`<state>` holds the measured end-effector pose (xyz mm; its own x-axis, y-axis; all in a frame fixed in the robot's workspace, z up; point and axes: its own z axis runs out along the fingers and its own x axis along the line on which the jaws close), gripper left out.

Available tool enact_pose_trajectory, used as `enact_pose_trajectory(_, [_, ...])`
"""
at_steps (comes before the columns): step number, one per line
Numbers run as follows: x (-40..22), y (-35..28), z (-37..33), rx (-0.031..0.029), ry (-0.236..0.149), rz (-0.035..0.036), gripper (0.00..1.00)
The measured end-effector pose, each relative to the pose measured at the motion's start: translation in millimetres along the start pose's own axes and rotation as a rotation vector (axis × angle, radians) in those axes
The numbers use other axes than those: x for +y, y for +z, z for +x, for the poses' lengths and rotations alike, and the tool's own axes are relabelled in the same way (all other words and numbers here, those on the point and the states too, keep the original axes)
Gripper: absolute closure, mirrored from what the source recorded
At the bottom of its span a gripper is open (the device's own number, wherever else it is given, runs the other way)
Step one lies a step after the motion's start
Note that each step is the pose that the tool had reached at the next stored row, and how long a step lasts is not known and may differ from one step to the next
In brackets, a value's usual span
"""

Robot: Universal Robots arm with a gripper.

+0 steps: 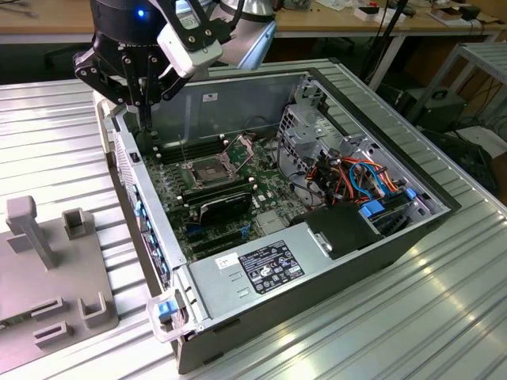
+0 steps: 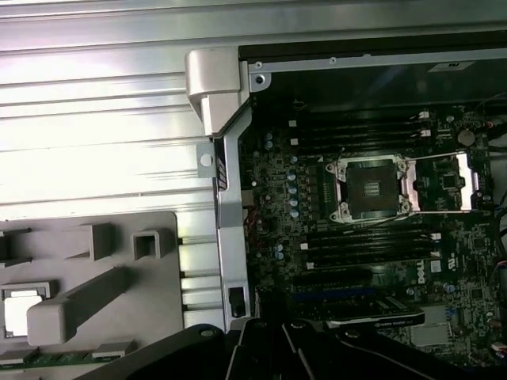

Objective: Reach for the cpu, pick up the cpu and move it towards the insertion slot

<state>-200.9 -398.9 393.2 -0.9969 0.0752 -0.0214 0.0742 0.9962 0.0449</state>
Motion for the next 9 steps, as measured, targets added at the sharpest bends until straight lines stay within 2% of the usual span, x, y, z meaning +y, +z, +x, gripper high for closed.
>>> enact_pose_trajectory(9, [-0.4,-0.1,5.8,0.0,0.0,0.0,0.89])
